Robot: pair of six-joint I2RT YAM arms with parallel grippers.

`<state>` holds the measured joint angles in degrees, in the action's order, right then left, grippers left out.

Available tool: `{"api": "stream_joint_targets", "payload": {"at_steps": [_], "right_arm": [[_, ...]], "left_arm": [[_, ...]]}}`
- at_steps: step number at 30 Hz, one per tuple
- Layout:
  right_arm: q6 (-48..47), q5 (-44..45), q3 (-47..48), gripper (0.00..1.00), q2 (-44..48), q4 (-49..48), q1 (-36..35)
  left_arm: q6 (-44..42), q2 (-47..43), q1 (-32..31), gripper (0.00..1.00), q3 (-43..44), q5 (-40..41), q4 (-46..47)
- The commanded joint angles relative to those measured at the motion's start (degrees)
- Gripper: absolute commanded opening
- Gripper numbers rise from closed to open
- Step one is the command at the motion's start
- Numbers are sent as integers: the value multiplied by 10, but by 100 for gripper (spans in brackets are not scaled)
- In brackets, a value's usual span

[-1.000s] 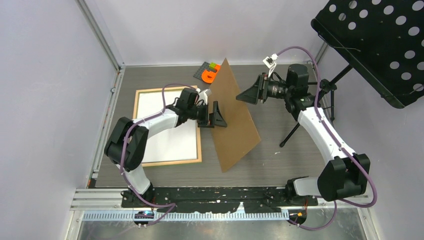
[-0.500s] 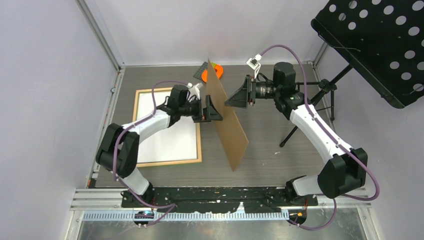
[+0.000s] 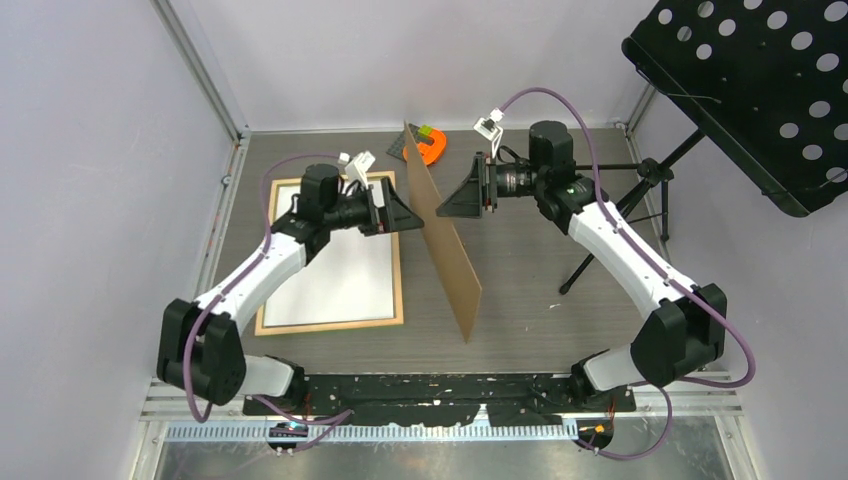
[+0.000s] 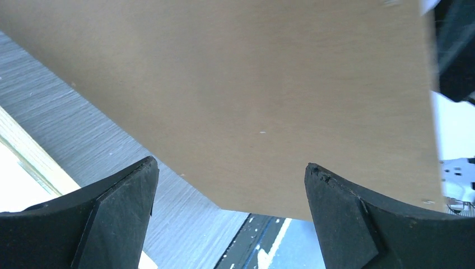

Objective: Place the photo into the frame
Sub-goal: Turn over the photo frame item at the center of the board.

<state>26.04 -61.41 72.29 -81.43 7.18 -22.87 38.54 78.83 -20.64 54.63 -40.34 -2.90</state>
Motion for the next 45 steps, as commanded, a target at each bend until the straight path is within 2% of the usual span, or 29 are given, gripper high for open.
{"api": "stream_joint_targets", "payload": {"at_steps": [1, 6, 19, 27, 34, 42, 45], "right_arm": [[-17, 5, 47, 77, -3, 10, -12], [-18, 7, 59, 77, -9, 15, -22], [-24, 1, 33, 77, -9, 1, -47], [-57, 15, 33, 77, -9, 22, -48], [-75, 34, 7, 77, -12, 31, -23], [-103, 43, -36, 77, -24, 31, 20], [-119, 49, -57, 77, -34, 31, 27]], "left_arm": [[-2, -47, 3, 99, 76, 5, -79], [45, -52, 3, 99, 142, 20, -154], [177, -18, 3, 99, 163, 0, -145], [163, -44, 4, 99, 145, 22, -193], [130, -63, 10, 84, 120, 55, -214], [118, -76, 10, 59, 84, 67, -200], [122, -78, 14, 45, 65, 63, -176]]}}
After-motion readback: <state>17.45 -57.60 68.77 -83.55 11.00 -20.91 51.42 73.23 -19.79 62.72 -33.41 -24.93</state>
